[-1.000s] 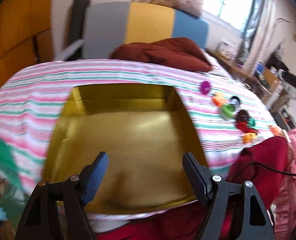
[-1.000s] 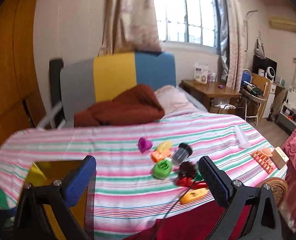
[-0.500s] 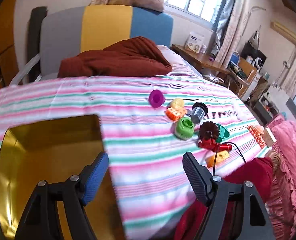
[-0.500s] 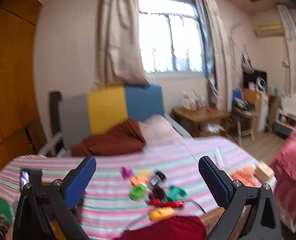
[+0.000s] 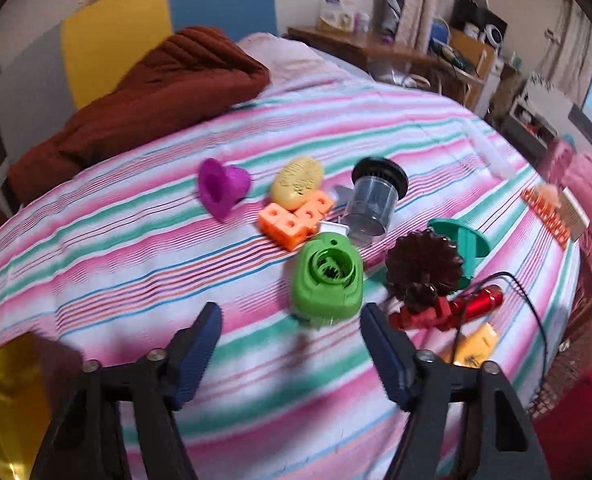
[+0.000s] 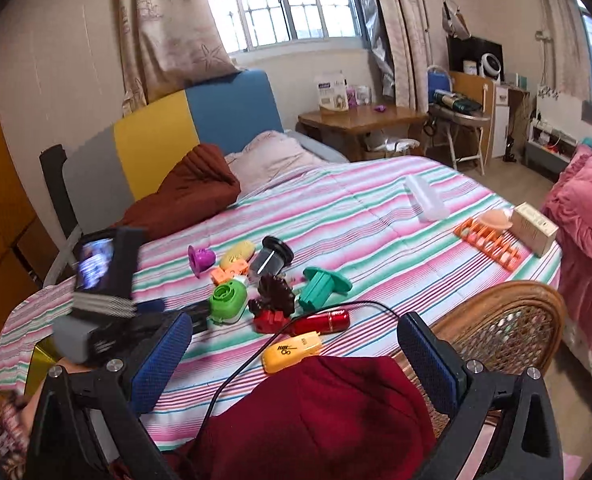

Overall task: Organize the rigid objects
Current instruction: 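Grasp the green round container with the left gripper and lift it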

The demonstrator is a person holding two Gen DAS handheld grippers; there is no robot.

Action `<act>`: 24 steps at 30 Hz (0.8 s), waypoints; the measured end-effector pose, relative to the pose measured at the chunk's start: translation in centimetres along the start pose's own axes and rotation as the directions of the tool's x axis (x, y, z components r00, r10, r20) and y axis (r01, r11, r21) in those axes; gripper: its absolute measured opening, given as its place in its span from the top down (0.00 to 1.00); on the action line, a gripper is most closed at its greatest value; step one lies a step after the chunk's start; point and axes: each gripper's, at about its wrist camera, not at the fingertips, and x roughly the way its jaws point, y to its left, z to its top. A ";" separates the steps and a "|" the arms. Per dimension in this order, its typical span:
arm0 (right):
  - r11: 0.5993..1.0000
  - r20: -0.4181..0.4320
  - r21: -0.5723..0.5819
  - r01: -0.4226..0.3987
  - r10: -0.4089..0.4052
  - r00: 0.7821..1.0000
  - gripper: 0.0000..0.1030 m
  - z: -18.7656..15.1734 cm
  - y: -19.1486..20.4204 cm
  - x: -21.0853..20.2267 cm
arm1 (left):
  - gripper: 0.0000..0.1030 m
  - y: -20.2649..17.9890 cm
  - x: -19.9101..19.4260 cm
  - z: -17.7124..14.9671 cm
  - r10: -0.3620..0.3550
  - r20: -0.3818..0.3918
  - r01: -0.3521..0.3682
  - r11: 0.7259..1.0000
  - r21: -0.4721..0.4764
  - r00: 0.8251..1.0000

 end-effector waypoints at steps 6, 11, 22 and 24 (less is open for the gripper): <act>0.998 -0.020 -0.048 -0.027 0.026 0.999 0.00 -0.1 1.1 1.7 | 0.38 -1.0 3.1 0.4 -0.035 -0.009 0.035 0.999 0.022 0.999; 0.997 -0.021 -0.065 -0.043 0.041 0.999 0.00 -0.3 1.7 2.3 | 0.47 -0.4 4.8 0.0 -0.101 -0.038 0.099 0.994 -0.049 0.994; 0.997 -0.054 -0.065 -0.049 0.045 0.997 0.00 -1.1 2.6 2.9 | 0.48 1.7 2.7 -1.9 -0.147 0.068 0.152 0.985 -0.075 0.987; 0.997 -0.060 -0.066 -0.049 0.045 0.997 0.00 -1.3 2.8 2.9 | 0.48 2.1 1.7 -2.3 -0.146 0.074 0.151 0.985 -0.077 0.987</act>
